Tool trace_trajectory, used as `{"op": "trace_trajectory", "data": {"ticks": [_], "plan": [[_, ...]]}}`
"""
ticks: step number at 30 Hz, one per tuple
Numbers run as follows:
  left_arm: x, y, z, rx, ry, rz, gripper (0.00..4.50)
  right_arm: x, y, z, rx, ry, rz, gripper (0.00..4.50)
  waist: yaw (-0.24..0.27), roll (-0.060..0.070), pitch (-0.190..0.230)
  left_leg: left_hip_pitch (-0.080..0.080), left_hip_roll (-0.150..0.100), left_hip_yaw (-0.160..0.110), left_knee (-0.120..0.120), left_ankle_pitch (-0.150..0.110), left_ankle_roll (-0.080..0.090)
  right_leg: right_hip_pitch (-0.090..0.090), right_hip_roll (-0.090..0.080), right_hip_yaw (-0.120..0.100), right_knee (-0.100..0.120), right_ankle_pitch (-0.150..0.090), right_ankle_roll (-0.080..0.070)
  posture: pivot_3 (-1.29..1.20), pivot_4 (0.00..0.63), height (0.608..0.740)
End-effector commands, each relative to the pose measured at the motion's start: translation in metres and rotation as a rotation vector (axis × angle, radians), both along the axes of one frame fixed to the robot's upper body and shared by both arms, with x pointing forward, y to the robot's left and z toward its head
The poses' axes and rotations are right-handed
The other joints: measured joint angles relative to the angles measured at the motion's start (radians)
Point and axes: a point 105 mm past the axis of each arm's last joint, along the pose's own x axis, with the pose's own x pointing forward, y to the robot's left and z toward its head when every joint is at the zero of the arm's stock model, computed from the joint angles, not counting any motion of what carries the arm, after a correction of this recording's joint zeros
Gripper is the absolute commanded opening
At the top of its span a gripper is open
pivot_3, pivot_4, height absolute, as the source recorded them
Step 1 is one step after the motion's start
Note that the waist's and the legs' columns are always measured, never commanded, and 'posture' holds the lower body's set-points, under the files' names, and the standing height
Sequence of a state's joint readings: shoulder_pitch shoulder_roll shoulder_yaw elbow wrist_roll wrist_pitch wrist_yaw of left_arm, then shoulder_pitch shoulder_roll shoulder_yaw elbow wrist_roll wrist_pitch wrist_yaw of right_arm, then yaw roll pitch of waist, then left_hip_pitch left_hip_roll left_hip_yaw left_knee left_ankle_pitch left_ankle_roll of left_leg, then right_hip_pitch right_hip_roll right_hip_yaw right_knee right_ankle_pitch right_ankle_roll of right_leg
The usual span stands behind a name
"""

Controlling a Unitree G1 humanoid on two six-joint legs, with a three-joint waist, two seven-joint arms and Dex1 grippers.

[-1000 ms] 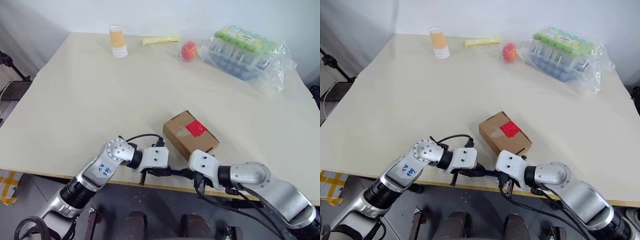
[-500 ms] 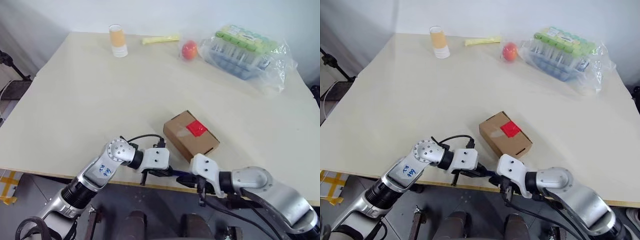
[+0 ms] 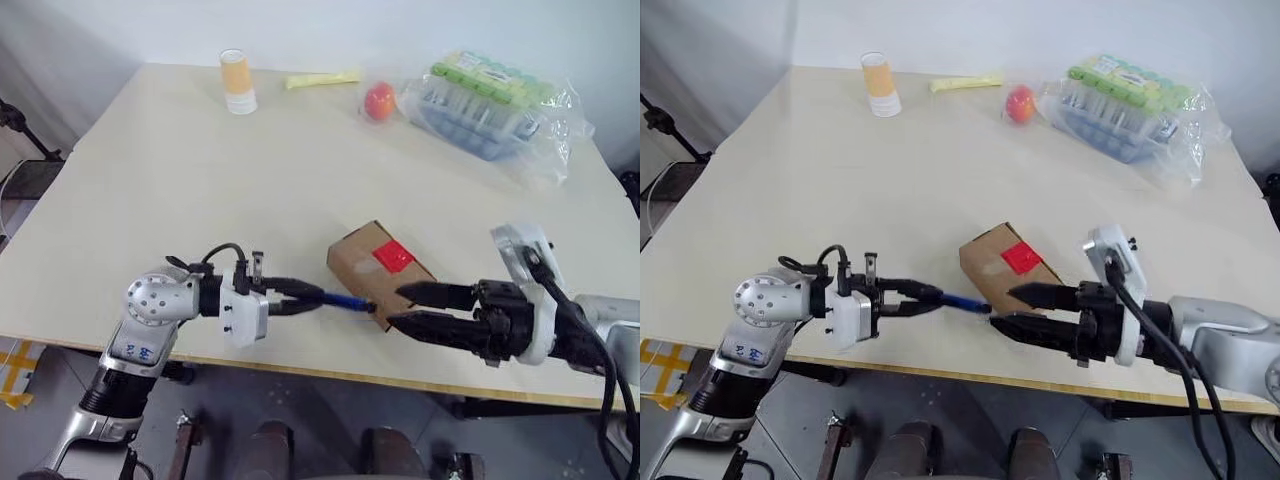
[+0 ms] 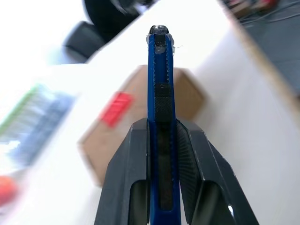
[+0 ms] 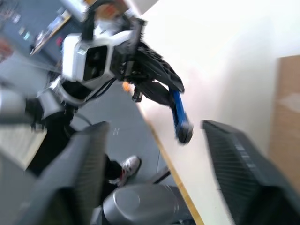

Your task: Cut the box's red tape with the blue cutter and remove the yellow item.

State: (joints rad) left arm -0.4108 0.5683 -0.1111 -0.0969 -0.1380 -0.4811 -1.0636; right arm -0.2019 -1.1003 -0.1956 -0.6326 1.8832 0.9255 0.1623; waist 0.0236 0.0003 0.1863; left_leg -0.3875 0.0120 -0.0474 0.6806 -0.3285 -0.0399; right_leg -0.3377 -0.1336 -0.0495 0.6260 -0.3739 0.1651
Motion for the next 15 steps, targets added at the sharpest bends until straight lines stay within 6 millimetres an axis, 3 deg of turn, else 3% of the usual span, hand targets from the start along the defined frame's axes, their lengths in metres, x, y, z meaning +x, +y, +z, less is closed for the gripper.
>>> {"op": "trace_trajectory", "data": {"ticks": [1, 5, 15], "plan": [[0.005, -0.01, 0.007, -0.019, -0.069, -0.009, 0.44, 0.006, 0.011, -0.003, 0.021, 0.057, -0.034, 4.47, -0.001, 0.0, 0.0, 0.0, 0.0, 0.0, 0.0, 0.0, 0.0, -0.001, 0.0, 0.0, 0.0, 0.0, 0.0, 0.0, 0.15, 0.74], [0.014, -0.019, 0.017, -0.066, -0.098, 0.008, 0.44, 0.013, 0.023, -0.009, 0.012, 0.085, -0.052, 4.47, -0.004, 0.0, 0.0, -0.001, 0.0, 0.0, 0.0, 0.0, 0.0, -0.002, 0.0, 0.0, 0.001, 0.0, 0.0, 0.0, 0.15, 0.74], [0.01, -0.026, 0.013, -0.068, -0.08, 0.001, 0.44, 0.027, 0.031, -0.008, 0.03, 0.085, -0.089, 4.47, -0.002, 0.0, 0.0, -0.002, 0.0, 0.0, 0.0, 0.0, 0.0, -0.003, 0.0, 0.0, 0.0, 0.0, 0.0, 0.0, 0.15, 0.74]]}}
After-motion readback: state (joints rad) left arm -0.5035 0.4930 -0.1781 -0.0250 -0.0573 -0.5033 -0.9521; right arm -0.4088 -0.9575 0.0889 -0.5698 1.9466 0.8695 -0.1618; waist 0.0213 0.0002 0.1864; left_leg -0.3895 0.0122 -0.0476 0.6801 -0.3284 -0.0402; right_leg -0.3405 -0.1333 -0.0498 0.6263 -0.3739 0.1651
